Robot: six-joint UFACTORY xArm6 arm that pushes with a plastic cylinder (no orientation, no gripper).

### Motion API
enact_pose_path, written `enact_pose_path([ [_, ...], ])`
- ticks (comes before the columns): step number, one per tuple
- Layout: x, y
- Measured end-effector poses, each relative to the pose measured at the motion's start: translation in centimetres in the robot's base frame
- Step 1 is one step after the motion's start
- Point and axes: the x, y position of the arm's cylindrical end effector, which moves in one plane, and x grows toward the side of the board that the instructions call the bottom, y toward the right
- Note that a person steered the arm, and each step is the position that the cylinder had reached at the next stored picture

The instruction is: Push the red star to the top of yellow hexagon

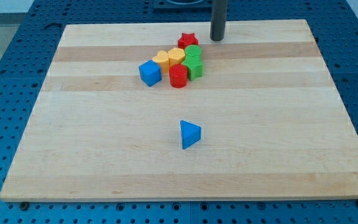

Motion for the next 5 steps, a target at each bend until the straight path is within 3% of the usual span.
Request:
enact_pose_path([
  [5,0.1,-4.3],
])
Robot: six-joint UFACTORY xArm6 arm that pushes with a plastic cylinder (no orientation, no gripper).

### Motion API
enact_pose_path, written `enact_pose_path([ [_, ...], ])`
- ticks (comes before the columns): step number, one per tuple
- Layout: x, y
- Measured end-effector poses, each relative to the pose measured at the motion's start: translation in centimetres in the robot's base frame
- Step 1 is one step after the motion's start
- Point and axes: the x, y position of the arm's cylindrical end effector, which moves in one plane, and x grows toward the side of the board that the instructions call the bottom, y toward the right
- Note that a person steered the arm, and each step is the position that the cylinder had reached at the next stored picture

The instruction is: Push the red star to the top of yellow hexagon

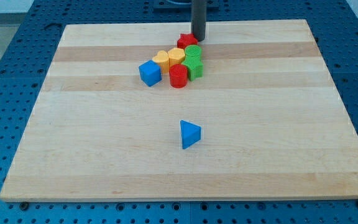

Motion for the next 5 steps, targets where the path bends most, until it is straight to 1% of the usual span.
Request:
enact_pose_path([
  [5,1.0,-2.3],
])
